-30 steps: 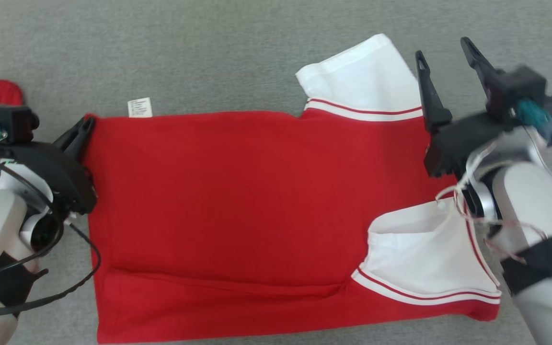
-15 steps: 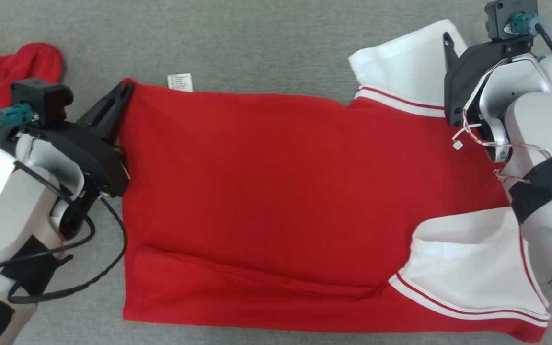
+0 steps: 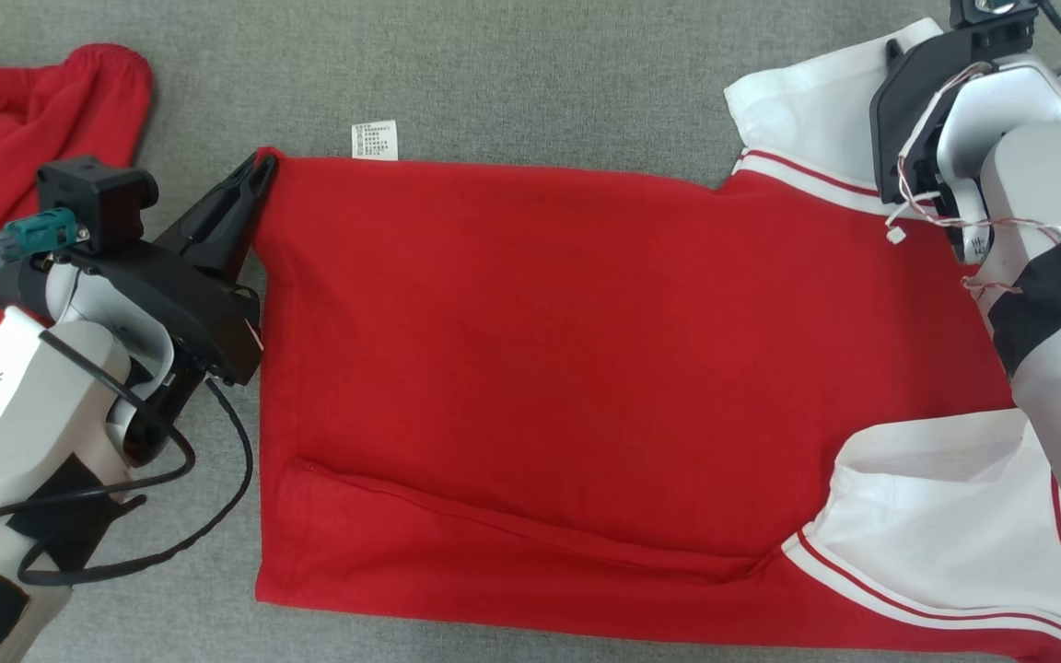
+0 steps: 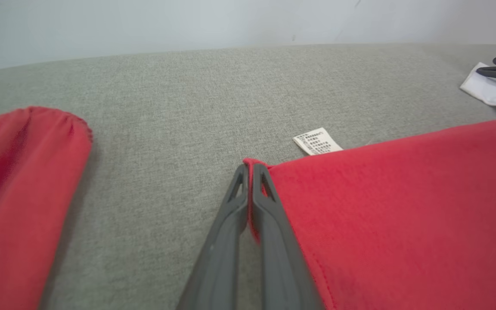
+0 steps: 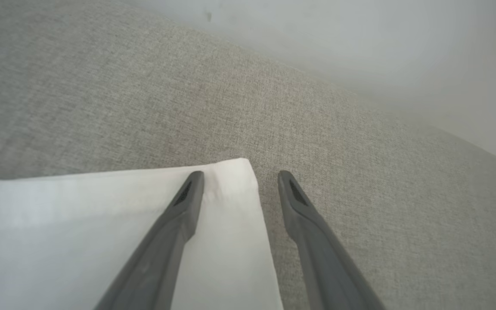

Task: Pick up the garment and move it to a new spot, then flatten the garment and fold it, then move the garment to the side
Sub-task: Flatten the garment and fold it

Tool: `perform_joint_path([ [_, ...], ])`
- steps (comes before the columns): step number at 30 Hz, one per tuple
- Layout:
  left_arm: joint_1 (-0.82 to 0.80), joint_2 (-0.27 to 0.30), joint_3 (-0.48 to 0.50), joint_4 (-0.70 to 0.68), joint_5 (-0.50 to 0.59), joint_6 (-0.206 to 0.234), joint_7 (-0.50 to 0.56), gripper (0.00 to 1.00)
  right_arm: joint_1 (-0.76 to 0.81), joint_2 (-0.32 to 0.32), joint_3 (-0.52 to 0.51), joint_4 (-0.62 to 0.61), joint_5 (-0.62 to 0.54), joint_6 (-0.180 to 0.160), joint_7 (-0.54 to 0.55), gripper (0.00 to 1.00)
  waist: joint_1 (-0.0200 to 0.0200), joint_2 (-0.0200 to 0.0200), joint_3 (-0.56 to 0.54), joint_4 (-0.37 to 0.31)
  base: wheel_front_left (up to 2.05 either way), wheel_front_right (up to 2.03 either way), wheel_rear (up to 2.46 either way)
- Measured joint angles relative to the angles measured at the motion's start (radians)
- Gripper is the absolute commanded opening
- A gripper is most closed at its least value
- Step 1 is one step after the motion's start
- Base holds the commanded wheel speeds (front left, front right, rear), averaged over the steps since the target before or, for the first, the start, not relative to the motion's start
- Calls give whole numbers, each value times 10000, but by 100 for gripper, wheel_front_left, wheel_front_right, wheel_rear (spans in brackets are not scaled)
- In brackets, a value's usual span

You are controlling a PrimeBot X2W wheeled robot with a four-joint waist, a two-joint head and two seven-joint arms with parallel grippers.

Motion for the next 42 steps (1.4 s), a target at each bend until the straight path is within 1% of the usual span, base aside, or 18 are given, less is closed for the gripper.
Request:
perform_joint_path([
  [1, -7, 10, -40, -4, -15, 0, -4, 0, -64, 2, 19, 63, -17, -4, 0, 11, 0, 0, 29, -3, 0, 0, 0],
  [2, -20, 13, -86, -4, -54, 0, -29, 0, -93, 0, 38, 148, -46, -4, 0, 0, 0, 0, 58, -6, 0, 0, 0],
  [6, -174, 48, -207, 8, -107, 0, -92, 0, -152, 81, 82, 380, -58, -6, -40, 0, 0, 1, 149, -29, 0, 0, 0],
  [12, -173, 52, -458, 219, -476, 0, -178, 0, -265, 109, 98, 696, -56, 23, -623, 0, 1, 0, 42, -75, 0, 0, 0],
  [17, -170, 150, -587, 399, -625, 0, -224, 0, -255, -104, 25, 957, -19, 100, -1183, 0, 1, 1, -222, -157, 0, 0, 0],
  [23, -165, 221, -732, 508, -731, 0, -261, 0, -256, -107, -138, 1032, 198, 401, -2023, 0, 1, 1, -583, -319, 0, 0, 0],
  [28, -163, 301, -807, 593, -1009, 0, -284, 0, -249, 15, -205, 1087, 449, 635, -2771, 0, 0, 0, -906, -447, 0, 0, 0],
  [32, -149, 345, -886, 681, -1057, 0, -286, 0, -132, 65, -236, 1083, 537, 899, -3388, 0, 0, 1, -1163, -538, 0, 0, 0],
  [39, 269, 495, -1034, 688, -1139, 0, -297, 0, 949, 113, -558, 961, 1032, 1342, -4623, 0, 0, 1, -1652, -653, 0, 0, 0],
  [40, 527, 562, -1028, 681, -1197, 0, -297, 0, 1320, 121, -683, 899, 1221, 1503, -4997, 0, 0, 0, -1815, -688, 0, 0, 0],
  [42, 758, 635, -1026, 681, -1248, 0, -297, 0, 1658, 111, -725, 848, 1254, 1620, -5319, 0, 0, 0, -1992, -731, 0, 0, 0],
])
